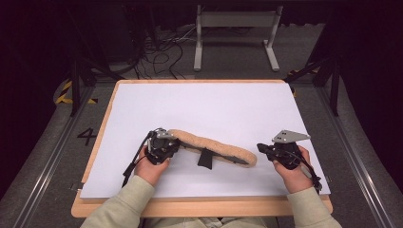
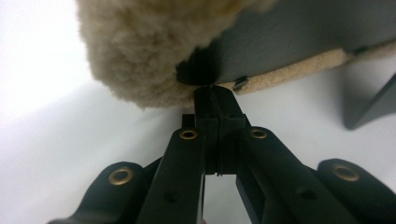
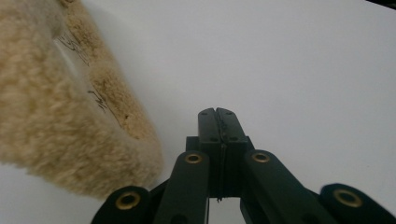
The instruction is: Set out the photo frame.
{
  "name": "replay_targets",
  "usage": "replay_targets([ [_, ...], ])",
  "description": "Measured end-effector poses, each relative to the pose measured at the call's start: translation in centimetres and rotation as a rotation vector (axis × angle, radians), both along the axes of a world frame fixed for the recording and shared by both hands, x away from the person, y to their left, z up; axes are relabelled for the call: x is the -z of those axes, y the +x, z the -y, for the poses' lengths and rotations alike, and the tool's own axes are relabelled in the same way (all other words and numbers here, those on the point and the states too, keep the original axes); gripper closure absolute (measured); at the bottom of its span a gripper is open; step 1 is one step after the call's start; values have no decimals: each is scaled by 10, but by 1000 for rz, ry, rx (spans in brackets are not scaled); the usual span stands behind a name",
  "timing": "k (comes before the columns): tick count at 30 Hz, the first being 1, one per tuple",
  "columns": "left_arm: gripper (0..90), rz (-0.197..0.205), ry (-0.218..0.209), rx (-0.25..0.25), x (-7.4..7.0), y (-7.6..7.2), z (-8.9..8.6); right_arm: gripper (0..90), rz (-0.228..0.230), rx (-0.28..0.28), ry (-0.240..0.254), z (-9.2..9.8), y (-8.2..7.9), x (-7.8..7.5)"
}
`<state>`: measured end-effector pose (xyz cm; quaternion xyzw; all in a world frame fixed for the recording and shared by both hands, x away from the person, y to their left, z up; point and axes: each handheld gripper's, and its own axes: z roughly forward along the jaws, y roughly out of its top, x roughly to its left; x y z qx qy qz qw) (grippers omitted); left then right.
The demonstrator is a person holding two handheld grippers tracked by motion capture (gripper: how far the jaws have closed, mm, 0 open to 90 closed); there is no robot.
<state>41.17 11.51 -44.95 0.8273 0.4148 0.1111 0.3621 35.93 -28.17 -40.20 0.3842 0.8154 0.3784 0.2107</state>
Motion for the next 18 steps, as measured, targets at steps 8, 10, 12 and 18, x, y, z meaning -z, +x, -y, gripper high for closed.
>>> replay_targets([
  [8,899,28,-4,-8,-2,15,4,900,-4,-8,-1,-1,-3,0],
  [10,900,32,-9,-5,-3,15,4,900,-7,-8,-4,-1,-4,0],
  [12,898,32,-3,2,-4,12,5,900,-10,-12,-6,-1,-5,0],
  [18,899,12,-13,49,-8,-7,5,900,-13,-25,-16,-4,-9,0],
])
